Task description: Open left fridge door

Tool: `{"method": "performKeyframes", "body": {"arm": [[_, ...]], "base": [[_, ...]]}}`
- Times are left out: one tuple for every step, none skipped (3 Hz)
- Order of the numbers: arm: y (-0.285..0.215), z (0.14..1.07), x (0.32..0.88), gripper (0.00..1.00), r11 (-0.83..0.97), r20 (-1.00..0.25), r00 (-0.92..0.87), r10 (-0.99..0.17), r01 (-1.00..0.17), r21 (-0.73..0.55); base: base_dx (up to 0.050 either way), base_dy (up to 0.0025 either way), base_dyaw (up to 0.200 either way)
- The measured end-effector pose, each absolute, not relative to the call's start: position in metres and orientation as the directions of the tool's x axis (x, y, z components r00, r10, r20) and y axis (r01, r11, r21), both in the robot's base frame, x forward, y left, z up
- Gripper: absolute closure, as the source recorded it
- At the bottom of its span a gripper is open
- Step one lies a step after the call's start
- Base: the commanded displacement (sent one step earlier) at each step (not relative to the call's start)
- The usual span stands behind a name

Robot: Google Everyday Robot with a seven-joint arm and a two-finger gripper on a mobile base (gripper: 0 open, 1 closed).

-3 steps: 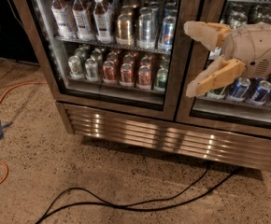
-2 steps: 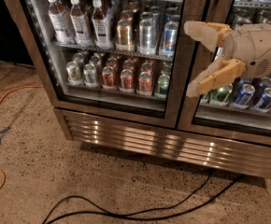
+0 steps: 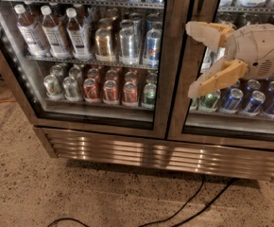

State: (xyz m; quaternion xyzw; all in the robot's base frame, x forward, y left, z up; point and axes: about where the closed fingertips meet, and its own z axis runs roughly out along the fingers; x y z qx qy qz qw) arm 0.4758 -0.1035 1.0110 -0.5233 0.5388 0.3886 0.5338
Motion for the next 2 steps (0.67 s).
{"method": "performKeyframes", "body": {"arm": [[-0.1033,1.0110,0.4758,0.00,0.150,-0.982,0.118,-0.149,-0.979,-0.140],[-0.1021,1.0113,0.4756,0.00,0.148,-0.982,0.118,-0.149,-0.979,-0.141]], "base": [[0.048,0.00000,0.000],[0.047,0.00000,0.000]]}}
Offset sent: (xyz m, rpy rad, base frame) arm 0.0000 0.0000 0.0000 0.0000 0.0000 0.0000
